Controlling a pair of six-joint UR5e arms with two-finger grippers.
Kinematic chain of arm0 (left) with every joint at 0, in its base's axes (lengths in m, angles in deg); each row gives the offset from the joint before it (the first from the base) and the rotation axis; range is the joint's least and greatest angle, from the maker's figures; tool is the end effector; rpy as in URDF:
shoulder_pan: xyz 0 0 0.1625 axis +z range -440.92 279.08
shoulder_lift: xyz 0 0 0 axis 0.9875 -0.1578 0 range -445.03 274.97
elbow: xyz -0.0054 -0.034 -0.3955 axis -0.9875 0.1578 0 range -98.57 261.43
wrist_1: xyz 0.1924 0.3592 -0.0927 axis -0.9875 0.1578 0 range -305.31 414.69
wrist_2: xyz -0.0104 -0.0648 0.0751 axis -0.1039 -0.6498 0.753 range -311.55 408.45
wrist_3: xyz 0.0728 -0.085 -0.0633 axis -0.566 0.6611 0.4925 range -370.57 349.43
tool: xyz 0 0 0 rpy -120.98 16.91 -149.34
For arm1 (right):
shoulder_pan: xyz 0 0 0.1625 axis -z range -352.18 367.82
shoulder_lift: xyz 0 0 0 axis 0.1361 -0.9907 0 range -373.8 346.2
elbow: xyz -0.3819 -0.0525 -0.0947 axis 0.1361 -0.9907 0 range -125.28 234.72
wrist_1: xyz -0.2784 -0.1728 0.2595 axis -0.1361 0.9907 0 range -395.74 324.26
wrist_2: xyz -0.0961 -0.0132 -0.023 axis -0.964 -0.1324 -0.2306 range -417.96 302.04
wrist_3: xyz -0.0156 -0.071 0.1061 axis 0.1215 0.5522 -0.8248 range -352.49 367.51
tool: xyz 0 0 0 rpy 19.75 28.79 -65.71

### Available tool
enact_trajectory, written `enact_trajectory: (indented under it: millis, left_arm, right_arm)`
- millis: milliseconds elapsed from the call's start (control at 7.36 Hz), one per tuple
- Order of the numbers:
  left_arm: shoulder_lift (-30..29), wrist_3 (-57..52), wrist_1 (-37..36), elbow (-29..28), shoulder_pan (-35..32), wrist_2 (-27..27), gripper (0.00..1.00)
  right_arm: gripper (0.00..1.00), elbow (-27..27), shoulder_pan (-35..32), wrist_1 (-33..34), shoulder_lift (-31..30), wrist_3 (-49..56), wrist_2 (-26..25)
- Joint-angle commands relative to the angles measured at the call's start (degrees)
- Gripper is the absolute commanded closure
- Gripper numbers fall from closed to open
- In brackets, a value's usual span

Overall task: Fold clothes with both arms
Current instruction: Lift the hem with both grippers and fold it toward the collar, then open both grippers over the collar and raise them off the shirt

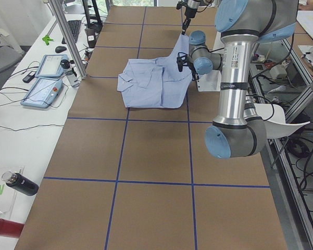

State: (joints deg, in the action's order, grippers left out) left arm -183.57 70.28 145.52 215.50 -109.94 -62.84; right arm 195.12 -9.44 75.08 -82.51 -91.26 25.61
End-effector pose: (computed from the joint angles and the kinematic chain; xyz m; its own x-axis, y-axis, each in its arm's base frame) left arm 0.3560 -0.2966 0.2317 0.5456 -0.1332 -0.8274 0.1116 0.9900 -0.0858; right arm -0.3674 -0.2689 0.1596 0.5380 0.3258 0.7774 -0.4653 0.8838 -0.0484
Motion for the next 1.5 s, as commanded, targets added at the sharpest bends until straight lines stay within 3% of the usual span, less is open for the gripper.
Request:
enact_trajectory:
  millis: [0, 272, 544, 816, 1087, 1359]
  left_arm:
    - [-7.69, -9.36, -1.43, -7.83, -12.78, 0.01, 1.00]
    - [-14.11, -15.09, -3.29, -15.03, -17.72, 0.28, 1.00]
    - [-18.60, -15.55, -1.46, -24.51, -17.57, 4.40, 1.00]
    - [-18.88, -17.74, 6.16, -30.85, -17.65, 4.41, 1.00]
    - [-18.97, -18.88, 11.98, -36.92, -17.56, 4.41, 1.00]
    - [-19.41, -19.33, 15.77, -40.36, -17.56, 4.41, 0.98]
  right_arm:
    - [1.00, -8.43, -11.96, -1.03, 4.63, 9.26, 4.46]
    - [1.00, -20.88, -19.62, -13.10, 6.22, 14.63, 10.35]
    - [1.00, -32.42, -21.93, -23.50, 7.88, 15.54, 10.55]
    - [1.00, -39.72, -22.91, -23.80, 12.96, 16.24, 10.55]
    - [1.00, -45.01, -22.82, -24.76, 14.05, 18.16, 10.55]
    - [1.00, -49.32, -23.08, -30.02, 13.96, 18.17, 10.64]
